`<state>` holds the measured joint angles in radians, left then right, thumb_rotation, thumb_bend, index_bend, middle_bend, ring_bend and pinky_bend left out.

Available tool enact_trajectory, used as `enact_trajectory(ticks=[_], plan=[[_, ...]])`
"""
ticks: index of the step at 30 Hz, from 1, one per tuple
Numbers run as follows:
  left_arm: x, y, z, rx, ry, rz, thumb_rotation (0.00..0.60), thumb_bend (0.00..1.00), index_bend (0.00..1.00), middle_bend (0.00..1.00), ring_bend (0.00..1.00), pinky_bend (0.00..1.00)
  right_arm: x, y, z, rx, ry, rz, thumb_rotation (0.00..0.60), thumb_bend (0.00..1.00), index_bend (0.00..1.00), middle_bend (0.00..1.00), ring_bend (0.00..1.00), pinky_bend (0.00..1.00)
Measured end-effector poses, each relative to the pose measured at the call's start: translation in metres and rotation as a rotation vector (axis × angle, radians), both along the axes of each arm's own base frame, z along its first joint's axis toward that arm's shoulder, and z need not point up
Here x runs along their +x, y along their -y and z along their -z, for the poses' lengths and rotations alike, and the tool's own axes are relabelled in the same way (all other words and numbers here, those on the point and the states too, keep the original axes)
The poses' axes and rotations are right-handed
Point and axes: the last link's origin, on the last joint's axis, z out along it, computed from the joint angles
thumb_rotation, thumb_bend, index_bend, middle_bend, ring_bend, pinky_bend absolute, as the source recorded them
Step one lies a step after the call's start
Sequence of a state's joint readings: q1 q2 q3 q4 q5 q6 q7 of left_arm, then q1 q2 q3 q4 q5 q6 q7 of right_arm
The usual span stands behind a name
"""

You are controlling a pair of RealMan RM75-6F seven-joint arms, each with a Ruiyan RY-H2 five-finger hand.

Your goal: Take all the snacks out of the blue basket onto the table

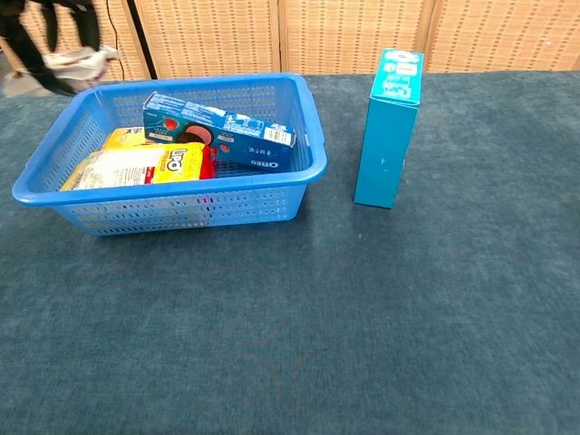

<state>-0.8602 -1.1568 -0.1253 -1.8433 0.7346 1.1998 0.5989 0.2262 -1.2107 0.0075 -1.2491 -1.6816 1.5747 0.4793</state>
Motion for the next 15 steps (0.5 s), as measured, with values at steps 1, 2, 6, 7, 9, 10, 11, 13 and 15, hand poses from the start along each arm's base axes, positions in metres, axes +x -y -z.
enact_trajectory(ticks=[1,2,6,7,9,10,11,13,15], plan=[[-0.007,0.0,-0.005,0.007,0.01,-0.013,0.6,0.15,0.43,0.43,0.47,0.0,0.0,0.0,0.0,0.0,0.001,-0.001,0.6,0.0,0.0,0.0,0.0,0.0],[-0.018,0.001,-0.011,0.016,0.022,-0.031,0.6,0.15,0.43,0.43,0.47,0.0,0.001,-0.001,0.0,0.0,0.001,-0.002,0.6,0.0,0.0,0.0,0.0,0.0],[-0.052,0.003,-0.026,0.038,0.063,-0.092,0.6,0.15,0.43,0.43,0.47,0.0,0.002,-0.001,-0.001,0.0,0.003,-0.007,0.6,0.0,0.0,0.0,0.0,0.0],[-0.061,0.003,-0.028,0.043,0.071,-0.106,0.6,0.15,0.43,0.43,0.47,0.0,0.002,-0.001,0.0,0.0,0.002,-0.008,0.6,0.0,0.0,0.0,0.0,0.0],[-0.08,0.002,-0.033,0.054,0.079,-0.135,0.6,0.15,0.43,0.43,0.47,0.0,0.003,-0.002,0.0,0.002,0.003,-0.009,0.6,0.0,0.0,0.0,0.0,0.0],[-0.088,0.002,-0.034,0.057,0.08,-0.146,0.6,0.15,0.43,0.43,0.47,0.0,0.003,-0.002,0.0,0.004,0.003,-0.01,0.6,0.0,0.0,0.0,0.0,0.0],[-0.098,0.001,-0.034,0.056,0.077,-0.162,0.6,0.15,0.43,0.43,0.46,0.0,0.003,-0.002,0.0,0.005,0.003,-0.01,0.6,0.0,0.0,0.0,0.0,0.0],[-0.111,0.001,-0.031,0.047,0.072,-0.186,0.6,0.12,0.34,0.31,0.33,0.0,0.003,-0.002,0.001,0.008,0.002,-0.01,0.6,0.0,0.0,0.0,0.0,0.0],[-0.124,0.0,-0.024,0.021,0.068,-0.211,0.6,0.06,0.13,0.1,0.12,0.0,0.003,-0.001,0.001,0.009,0.002,-0.01,0.6,0.0,0.0,0.0,0.0,0.0]])
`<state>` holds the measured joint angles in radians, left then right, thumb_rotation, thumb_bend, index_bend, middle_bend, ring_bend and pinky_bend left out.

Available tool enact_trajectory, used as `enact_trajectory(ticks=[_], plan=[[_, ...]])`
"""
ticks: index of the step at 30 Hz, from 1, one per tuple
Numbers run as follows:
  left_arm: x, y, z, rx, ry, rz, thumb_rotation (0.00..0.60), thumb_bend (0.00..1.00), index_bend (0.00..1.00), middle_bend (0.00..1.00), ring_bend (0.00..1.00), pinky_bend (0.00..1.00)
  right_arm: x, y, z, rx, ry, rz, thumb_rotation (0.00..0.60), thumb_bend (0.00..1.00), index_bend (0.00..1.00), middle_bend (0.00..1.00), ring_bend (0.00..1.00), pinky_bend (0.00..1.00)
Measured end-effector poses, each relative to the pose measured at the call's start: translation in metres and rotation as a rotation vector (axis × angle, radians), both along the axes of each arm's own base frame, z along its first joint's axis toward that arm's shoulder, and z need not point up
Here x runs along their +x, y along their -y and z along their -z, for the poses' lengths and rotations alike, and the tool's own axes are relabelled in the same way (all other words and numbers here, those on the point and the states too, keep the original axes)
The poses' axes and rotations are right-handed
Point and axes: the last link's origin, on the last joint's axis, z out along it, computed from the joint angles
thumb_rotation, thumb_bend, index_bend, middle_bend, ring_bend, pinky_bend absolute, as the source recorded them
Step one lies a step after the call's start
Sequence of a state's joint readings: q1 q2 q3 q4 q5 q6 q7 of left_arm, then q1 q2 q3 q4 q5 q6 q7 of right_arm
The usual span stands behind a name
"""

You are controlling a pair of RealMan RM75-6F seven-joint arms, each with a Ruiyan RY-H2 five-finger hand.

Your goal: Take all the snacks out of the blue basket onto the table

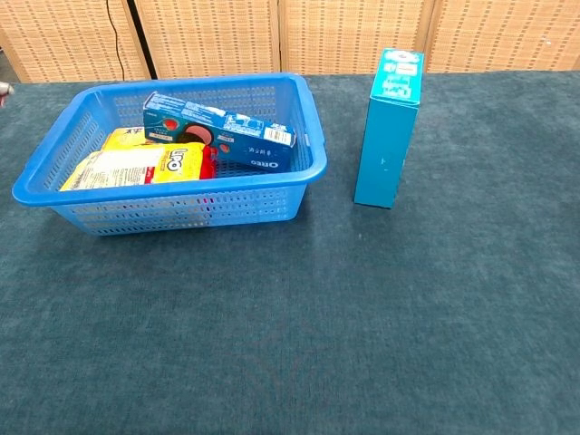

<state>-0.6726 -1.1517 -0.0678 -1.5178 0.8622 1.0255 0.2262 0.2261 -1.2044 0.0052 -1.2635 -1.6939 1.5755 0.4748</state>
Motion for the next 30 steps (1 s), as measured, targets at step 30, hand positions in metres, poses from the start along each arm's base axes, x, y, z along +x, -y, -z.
enact_trajectory(ticks=[30], plan=[[0.117,-0.03,0.059,-0.195,0.002,0.3,0.6,0.0,0.0,0.0,0.0,0.01,-0.006,0.005,-0.001,-0.001,-0.004,0.03,0.6,0.0,0.0,0.0,0.0,0.0]])
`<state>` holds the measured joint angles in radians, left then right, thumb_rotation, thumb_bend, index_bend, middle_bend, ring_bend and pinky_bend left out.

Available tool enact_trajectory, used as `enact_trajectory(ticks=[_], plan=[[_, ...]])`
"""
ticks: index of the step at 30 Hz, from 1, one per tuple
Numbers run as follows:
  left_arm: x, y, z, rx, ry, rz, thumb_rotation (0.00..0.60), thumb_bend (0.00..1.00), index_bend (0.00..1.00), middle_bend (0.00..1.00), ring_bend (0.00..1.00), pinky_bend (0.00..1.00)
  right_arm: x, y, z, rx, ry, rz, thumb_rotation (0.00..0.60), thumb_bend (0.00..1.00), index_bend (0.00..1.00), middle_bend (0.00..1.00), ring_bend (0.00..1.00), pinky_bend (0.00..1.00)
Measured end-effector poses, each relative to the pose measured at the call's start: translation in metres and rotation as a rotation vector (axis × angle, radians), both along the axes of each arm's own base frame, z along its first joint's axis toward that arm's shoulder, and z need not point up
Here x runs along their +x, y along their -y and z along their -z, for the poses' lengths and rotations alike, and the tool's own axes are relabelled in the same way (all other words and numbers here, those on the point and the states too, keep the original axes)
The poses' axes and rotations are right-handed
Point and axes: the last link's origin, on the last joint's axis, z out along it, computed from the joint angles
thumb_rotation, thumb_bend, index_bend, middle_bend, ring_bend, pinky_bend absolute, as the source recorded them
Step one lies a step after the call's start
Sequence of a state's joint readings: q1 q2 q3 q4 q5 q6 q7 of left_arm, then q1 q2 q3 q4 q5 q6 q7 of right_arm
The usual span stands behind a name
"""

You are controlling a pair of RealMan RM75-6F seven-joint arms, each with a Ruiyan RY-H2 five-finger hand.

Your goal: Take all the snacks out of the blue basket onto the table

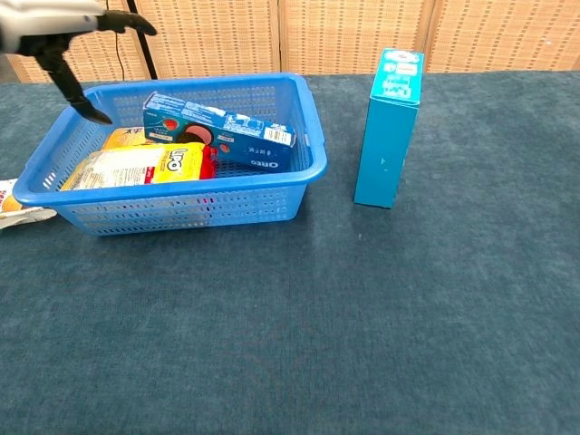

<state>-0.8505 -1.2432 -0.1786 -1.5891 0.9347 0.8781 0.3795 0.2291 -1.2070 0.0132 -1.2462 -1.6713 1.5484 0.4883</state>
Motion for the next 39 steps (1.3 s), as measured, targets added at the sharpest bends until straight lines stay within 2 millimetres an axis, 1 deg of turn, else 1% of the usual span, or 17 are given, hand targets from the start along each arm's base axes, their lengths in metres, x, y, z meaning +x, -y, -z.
enact_trajectory(ticks=[2,6,12,14,16,17,20,23,26,28,30,35,39], plan=[[0.007,-0.003,0.008,-0.002,-0.03,0.003,0.6,0.0,0.0,0.0,0.0,0.02,-0.001,0.001,0.0,-0.001,0.001,0.004,0.6,0.0,0.0,0.0,0.0,0.0],[0.014,-0.007,0.022,-0.005,-0.06,-0.018,0.6,0.0,0.0,0.0,0.0,0.04,-0.002,0.002,0.0,0.0,0.001,0.012,0.6,0.0,0.0,0.0,0.0,0.0],[0.017,-0.016,0.037,0.003,-0.079,-0.053,0.6,0.0,0.0,0.0,0.0,0.12,-0.003,0.003,0.002,0.007,-0.002,0.018,0.6,0.0,0.0,0.0,0.0,0.0],[0.018,-0.018,0.042,0.0,-0.079,-0.059,0.6,0.01,0.02,0.0,0.01,0.16,-0.004,0.003,0.004,0.011,-0.005,0.02,0.6,0.0,0.0,0.0,0.0,0.0],[0.02,-0.022,0.049,-0.001,-0.081,-0.063,0.6,0.02,0.08,0.01,0.05,0.23,-0.004,0.004,0.004,0.012,-0.007,0.024,0.6,0.0,0.0,0.0,0.0,0.0],[0.021,-0.023,0.052,-0.002,-0.083,-0.065,0.6,0.02,0.1,0.02,0.07,0.25,-0.004,0.004,0.004,0.011,-0.007,0.026,0.6,0.0,0.0,0.0,0.0,0.0],[0.025,-0.026,0.061,0.006,-0.103,-0.06,0.6,0.02,0.17,0.08,0.13,0.3,-0.005,0.005,0.004,0.012,-0.005,0.031,0.6,0.0,0.0,0.0,0.0,0.0],[0.026,-0.027,0.064,0.021,-0.116,-0.058,0.6,0.03,0.24,0.15,0.2,0.36,-0.006,0.006,0.005,0.015,-0.004,0.035,0.6,0.0,0.0,0.0,0.0,0.0],[0.026,-0.028,0.066,0.031,-0.129,-0.057,0.6,0.05,0.34,0.24,0.28,0.41,-0.007,0.007,0.006,0.017,-0.009,0.038,0.6,0.0,0.0,0.0,0.0,0.0],[0.026,-0.029,0.067,0.039,-0.134,-0.055,0.6,0.07,0.43,0.32,0.35,0.46,-0.007,0.008,0.006,0.017,-0.007,0.041,0.6,0.0,0.0,0.0,0.0,0.0],[0.025,-0.029,0.067,0.048,-0.139,-0.052,0.6,0.08,0.48,0.36,0.38,0.49,-0.008,0.008,0.006,0.016,-0.006,0.043,0.6,0.0,0.0,0.0,0.0,0.0],[0.024,-0.031,0.064,0.067,-0.136,-0.05,0.6,0.11,0.55,0.43,0.44,0.53,-0.008,0.009,0.007,0.022,-0.004,0.045,0.6,0.0,0.0,0.0,0.0,0.0],[0.026,-0.03,0.057,0.084,-0.108,-0.035,0.6,0.11,0.58,0.46,0.47,0.53,-0.008,0.009,0.007,0.024,-0.002,0.043,0.6,0.0,0.0,0.0,0.0,0.0]])
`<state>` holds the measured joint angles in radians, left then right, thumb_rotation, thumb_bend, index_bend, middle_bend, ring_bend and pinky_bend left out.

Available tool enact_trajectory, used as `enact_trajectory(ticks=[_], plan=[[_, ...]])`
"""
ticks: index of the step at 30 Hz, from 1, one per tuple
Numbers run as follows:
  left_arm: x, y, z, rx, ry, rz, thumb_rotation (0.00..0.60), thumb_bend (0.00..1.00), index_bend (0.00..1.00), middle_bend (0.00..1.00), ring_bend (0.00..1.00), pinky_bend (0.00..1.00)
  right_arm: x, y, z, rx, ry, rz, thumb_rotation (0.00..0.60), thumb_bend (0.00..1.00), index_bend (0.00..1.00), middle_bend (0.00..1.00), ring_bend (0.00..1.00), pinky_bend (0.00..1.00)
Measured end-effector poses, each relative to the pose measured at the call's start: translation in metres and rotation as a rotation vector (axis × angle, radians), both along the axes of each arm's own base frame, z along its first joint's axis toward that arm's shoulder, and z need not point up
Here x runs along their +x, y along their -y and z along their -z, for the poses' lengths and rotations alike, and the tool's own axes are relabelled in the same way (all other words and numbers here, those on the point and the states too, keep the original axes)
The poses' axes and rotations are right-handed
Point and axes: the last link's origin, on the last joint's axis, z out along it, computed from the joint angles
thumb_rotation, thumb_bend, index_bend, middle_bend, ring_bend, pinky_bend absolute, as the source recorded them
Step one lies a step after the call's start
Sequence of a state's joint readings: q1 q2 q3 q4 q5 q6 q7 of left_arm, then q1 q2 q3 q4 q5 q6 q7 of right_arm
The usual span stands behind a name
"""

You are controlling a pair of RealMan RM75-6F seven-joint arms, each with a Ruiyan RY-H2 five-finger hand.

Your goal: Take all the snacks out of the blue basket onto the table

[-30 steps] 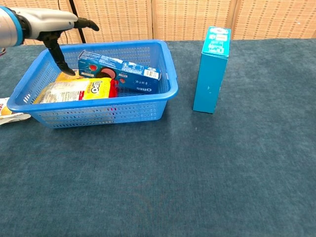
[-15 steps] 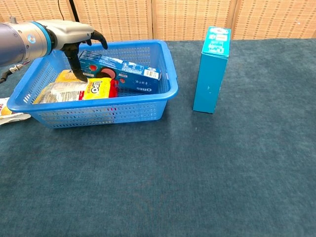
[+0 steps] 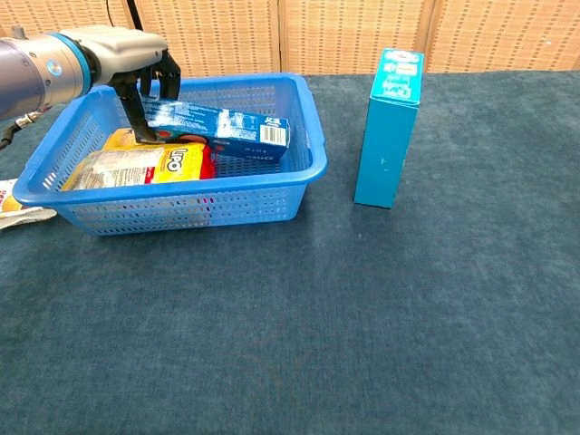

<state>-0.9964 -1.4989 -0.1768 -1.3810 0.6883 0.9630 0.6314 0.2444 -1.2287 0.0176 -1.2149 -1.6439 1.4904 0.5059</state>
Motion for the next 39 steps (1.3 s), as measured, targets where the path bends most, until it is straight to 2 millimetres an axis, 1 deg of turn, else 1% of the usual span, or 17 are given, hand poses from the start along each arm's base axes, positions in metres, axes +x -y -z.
enact_trajectory(ticks=[8,13,15,16,20,22,23,27,31,34,35,36,37,38,39], plan=[[0.002,0.006,-0.032,0.046,0.06,0.044,0.6,0.11,0.59,0.47,0.47,0.53,0.003,-0.002,0.001,0.004,0.004,-0.013,0.6,0.0,0.0,0.0,0.0,0.0],[-0.006,0.011,-0.064,0.088,0.105,0.047,0.6,0.11,0.59,0.47,0.47,0.53,0.005,-0.004,0.001,0.007,0.009,-0.024,0.6,0.0,0.0,0.0,0.0,0.0],[-0.014,0.014,-0.083,0.117,0.121,0.043,0.6,0.11,0.59,0.47,0.48,0.53,0.006,-0.005,0.001,0.009,0.012,-0.028,0.6,0.0,0.0,0.0,0.0,0.0],[-0.017,0.014,-0.089,0.127,0.125,0.04,0.6,0.11,0.59,0.47,0.48,0.53,0.007,-0.005,0.001,0.01,0.013,-0.031,0.6,0.0,0.0,0.0,0.0,0.0],[-0.037,0.019,-0.124,0.19,0.165,0.01,0.6,0.11,0.59,0.47,0.48,0.53,0.01,-0.008,0.001,0.012,0.02,-0.044,0.6,0.0,0.0,0.0,0.0,0.0],[-0.052,0.021,-0.146,0.228,0.192,-0.015,0.6,0.11,0.59,0.47,0.48,0.53,0.011,-0.009,0.001,0.013,0.024,-0.052,0.6,0.0,0.0,0.0,0.0,0.0],[-0.056,0.022,-0.151,0.237,0.198,-0.021,0.6,0.11,0.59,0.47,0.48,0.53,0.012,-0.01,0.001,0.013,0.025,-0.055,0.6,0.0,0.0,0.0,0.0,0.0],[-0.092,0.028,-0.185,0.305,0.21,-0.083,0.6,0.11,0.59,0.47,0.48,0.53,0.015,-0.012,0.0,0.014,0.033,-0.066,0.6,0.0,0.0,0.0,0.0,0.0],[-0.121,0.027,-0.201,0.344,0.2,-0.137,0.6,0.12,0.59,0.47,0.48,0.53,0.017,-0.014,0.001,0.022,0.034,-0.075,0.6,0.0,0.0,0.0,0.0,0.0],[-0.141,0.025,-0.204,0.358,0.196,-0.178,0.6,0.12,0.58,0.46,0.46,0.53,0.018,-0.015,0.003,0.032,0.033,-0.081,0.6,0.0,0.0,0.0,0.0,0.0],[-0.148,0.024,-0.202,0.352,0.199,-0.194,0.6,0.12,0.56,0.44,0.43,0.52,0.019,-0.015,0.004,0.035,0.032,-0.082,0.6,0.0,0.0,0.0,0.0,0.0],[-0.153,0.023,-0.199,0.343,0.201,-0.205,0.6,0.1,0.46,0.37,0.35,0.46,0.019,-0.015,0.005,0.037,0.031,-0.083,0.6,0.0,0.0,0.0,0.0,0.0],[-0.156,0.023,-0.196,0.328,0.201,-0.214,0.6,0.07,0.3,0.23,0.21,0.35,0.019,-0.015,0.005,0.038,0.03,-0.083,0.6,0.0,0.0,0.0,0.0,0.0],[-0.158,0.023,-0.193,0.309,0.2,-0.223,0.6,0.04,0.19,0.14,0.13,0.24,0.019,-0.015,0.005,0.039,0.029,-0.082,0.6,0.0,0.0,0.0,0.0,0.0],[-0.161,0.025,-0.188,0.276,0.2,-0.236,0.6,0.02,0.05,0.04,0.04,0.11,0.019,-0.015,0.005,0.039,0.029,-0.081,0.6,0.0,0.0,0.0,0.0,0.0]])
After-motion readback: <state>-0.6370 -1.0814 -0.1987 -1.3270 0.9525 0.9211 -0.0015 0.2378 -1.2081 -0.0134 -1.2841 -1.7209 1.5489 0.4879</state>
